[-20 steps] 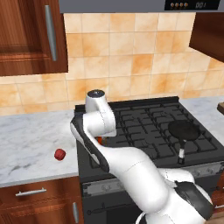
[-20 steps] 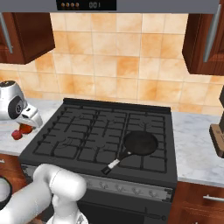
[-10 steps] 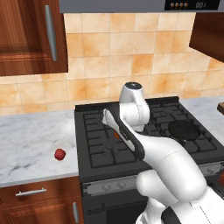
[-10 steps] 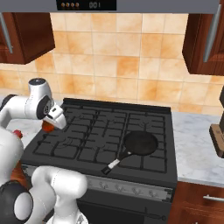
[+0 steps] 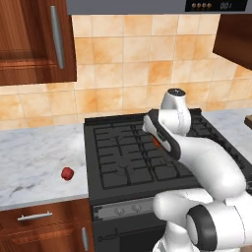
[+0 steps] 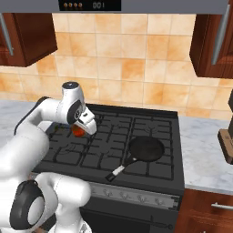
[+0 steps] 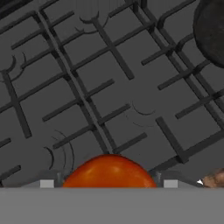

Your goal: Put the tomato and bell pepper in the pan. Then turn on the front right burner and set the heat to medium.

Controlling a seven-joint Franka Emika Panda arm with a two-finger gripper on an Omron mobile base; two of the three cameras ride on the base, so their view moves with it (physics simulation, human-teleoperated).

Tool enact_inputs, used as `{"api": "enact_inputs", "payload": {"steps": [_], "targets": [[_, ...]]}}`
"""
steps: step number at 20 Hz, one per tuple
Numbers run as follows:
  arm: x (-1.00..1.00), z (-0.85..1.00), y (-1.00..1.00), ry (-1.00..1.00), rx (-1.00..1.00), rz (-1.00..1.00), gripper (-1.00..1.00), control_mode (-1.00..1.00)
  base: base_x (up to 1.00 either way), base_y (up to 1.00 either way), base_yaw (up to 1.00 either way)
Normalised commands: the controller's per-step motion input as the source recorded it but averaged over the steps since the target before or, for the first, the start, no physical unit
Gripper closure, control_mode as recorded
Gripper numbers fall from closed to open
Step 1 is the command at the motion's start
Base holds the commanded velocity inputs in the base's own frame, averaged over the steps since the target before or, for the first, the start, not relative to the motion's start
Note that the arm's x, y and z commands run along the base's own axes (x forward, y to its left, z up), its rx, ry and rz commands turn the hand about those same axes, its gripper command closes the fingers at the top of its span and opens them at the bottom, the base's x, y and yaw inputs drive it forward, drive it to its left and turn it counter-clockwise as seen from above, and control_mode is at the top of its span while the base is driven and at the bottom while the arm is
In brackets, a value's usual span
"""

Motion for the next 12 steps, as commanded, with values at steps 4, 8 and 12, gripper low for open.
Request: {"api": "enact_inputs", "payload": {"steps": [4,8,12], "targets": [[0.66,0.00,-1.00,0.15,-0.12,-0.20,1.00,-1.00,0.00,0.00,0.00],[0.51,-0.02,-1.00,0.16,-0.05,-0.22,1.00,-1.00,0.00,0.00,0.00],[0.60,-0.17,-1.00,0.24,0.00,-0.27,1.00,-1.00,0.00,0.00,0.00]]}}
